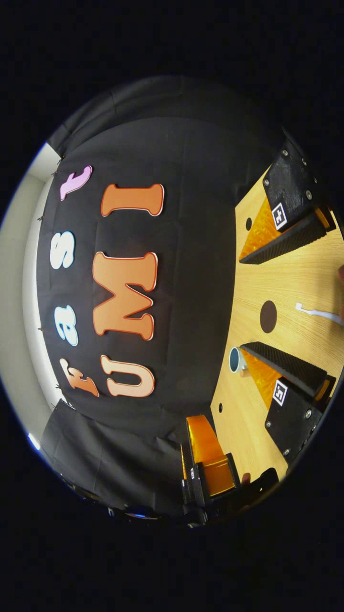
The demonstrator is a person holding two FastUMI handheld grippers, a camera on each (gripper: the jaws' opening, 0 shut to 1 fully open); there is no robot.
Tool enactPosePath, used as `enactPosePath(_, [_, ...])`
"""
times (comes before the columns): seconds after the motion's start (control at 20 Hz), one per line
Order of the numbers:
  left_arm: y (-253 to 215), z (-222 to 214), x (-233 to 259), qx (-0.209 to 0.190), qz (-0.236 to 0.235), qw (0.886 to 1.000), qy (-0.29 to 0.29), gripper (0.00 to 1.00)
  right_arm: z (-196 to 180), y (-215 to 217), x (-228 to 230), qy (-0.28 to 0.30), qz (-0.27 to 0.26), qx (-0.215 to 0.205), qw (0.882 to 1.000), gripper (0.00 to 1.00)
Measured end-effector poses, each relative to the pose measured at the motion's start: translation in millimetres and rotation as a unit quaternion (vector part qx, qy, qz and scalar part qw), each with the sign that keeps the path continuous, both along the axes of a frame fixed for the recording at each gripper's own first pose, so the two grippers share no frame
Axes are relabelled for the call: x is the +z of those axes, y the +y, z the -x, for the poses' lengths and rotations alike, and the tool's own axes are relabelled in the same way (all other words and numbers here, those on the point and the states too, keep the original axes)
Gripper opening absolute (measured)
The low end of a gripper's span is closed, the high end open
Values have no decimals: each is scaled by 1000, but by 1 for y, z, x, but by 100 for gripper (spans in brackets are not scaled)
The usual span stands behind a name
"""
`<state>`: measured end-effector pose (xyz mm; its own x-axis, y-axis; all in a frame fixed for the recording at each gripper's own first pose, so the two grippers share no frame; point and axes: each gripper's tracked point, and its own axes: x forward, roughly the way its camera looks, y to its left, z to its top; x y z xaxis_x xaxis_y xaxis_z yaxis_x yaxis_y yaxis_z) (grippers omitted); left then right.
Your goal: Put the toothbrush and toothpaste on the desktop into the cup, then pick up the cup and place it on the coaster on the desktop.
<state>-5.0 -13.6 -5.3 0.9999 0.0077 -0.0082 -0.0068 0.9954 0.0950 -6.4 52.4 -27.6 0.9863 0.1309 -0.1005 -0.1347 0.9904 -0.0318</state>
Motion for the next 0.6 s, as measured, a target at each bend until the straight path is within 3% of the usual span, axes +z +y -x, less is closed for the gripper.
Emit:
enactPosePath(0.2, [16,-2,-40,19,-7,998,57,97,4,6,-39,58,13,2,998,98])
enactPosePath(0.6, [21,-3,-95,16,-13,991,134,97,15,10,-106,170,3,8,985,95])
